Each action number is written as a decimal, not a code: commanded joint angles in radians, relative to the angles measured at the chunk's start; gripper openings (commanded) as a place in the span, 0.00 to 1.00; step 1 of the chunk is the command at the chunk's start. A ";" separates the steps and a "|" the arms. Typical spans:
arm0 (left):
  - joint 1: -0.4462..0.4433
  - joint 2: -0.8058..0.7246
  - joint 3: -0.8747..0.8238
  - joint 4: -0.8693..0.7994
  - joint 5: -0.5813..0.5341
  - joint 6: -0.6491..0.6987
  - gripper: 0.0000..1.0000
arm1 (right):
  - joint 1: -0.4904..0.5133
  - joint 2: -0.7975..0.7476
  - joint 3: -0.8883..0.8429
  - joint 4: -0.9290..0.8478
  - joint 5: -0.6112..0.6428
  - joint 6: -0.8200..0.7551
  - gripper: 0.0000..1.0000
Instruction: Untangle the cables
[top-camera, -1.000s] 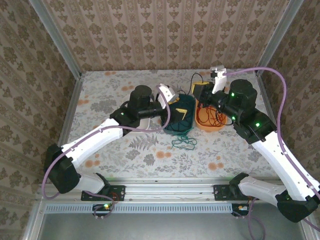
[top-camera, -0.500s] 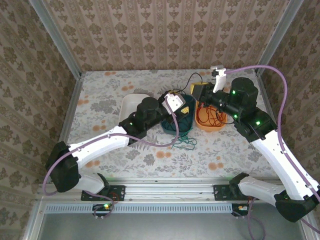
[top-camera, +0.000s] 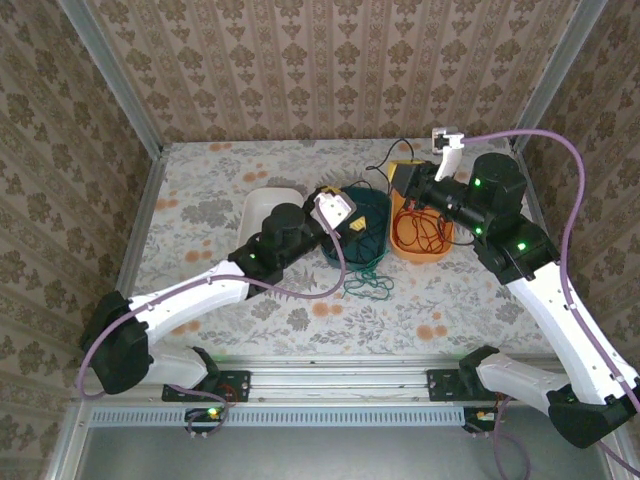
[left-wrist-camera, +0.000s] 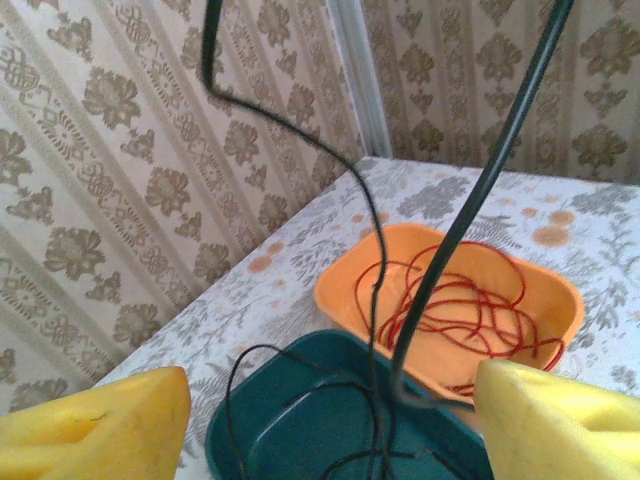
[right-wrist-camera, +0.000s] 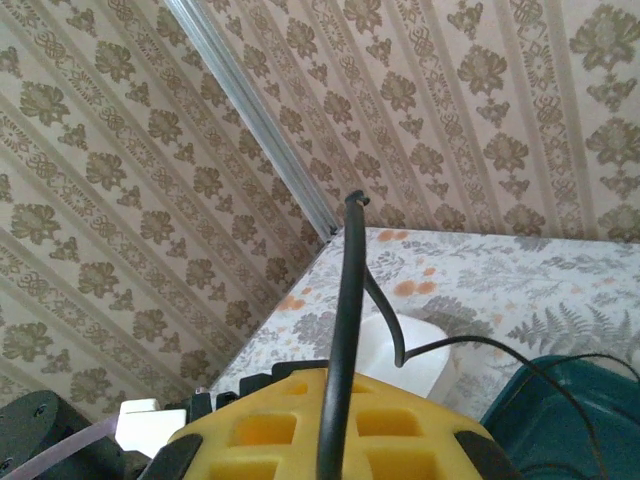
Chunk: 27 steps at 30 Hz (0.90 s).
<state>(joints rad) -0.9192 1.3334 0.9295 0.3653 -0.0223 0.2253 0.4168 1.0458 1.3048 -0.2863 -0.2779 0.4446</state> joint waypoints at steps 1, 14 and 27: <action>0.004 -0.012 -0.003 0.082 0.072 -0.042 0.78 | -0.006 -0.010 -0.010 0.051 -0.058 0.029 0.00; 0.041 0.066 0.066 0.198 0.064 -0.059 0.83 | -0.006 -0.044 -0.004 -0.036 -0.330 -0.083 0.01; 0.045 0.012 0.102 0.112 0.318 -0.138 0.67 | -0.009 -0.054 -0.050 -0.104 -0.420 -0.148 0.02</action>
<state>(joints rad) -0.8753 1.3811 0.9794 0.4946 0.2028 0.1394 0.4137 0.9897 1.2682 -0.3641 -0.6506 0.3187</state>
